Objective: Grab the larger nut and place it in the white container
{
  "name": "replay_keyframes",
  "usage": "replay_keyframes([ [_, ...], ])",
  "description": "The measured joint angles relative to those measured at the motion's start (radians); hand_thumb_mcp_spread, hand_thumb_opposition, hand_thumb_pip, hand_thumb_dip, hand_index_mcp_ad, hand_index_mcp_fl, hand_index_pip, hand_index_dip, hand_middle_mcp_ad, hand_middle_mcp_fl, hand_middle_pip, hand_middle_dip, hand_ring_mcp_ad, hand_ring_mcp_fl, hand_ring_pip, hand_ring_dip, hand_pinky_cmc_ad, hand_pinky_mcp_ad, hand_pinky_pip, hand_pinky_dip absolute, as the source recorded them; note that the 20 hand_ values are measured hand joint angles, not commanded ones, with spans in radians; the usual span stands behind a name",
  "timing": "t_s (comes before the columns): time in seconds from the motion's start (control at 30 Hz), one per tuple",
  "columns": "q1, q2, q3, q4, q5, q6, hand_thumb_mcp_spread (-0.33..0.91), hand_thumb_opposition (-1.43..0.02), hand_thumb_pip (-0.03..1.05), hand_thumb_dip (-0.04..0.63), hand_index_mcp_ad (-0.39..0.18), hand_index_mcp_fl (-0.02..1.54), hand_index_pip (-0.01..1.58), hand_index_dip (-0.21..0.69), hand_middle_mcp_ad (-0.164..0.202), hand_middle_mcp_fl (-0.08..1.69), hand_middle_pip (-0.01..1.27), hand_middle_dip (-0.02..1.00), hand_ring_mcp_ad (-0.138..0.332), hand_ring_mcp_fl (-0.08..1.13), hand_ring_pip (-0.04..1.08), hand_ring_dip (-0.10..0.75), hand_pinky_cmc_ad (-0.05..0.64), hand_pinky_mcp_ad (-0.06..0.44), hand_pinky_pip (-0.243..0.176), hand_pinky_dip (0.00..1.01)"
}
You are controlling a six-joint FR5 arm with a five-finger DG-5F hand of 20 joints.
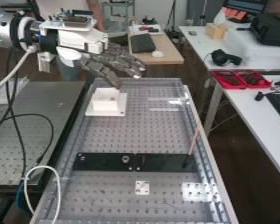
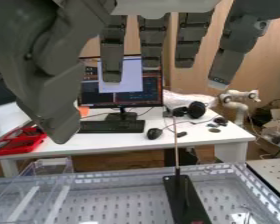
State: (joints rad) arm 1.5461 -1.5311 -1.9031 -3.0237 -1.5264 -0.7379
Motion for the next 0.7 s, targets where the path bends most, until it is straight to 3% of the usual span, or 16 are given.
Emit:
replay_keyframes([
  [0.33,-0.017,-0.004,0.006,0.006,-0.038,-0.01,0.14,-0.86,0.78,0.192,-0.134,0.02,0.54,-0.152,0.051,0.01,0.13,0.26,0.141,0.0,0.14,0.141,0.333,0.298,-0.094,0.75],
  [0.7,0.0,0.01,0.004,0.033,-0.034,-0.023,0.14,-0.84,0.77,0.188,-0.134,0.02,0.48,-0.11,0.052,0.04,0.13,0.27,0.141,0.0,0.14,0.141,0.333,0.298,-0.098,0.75],
])
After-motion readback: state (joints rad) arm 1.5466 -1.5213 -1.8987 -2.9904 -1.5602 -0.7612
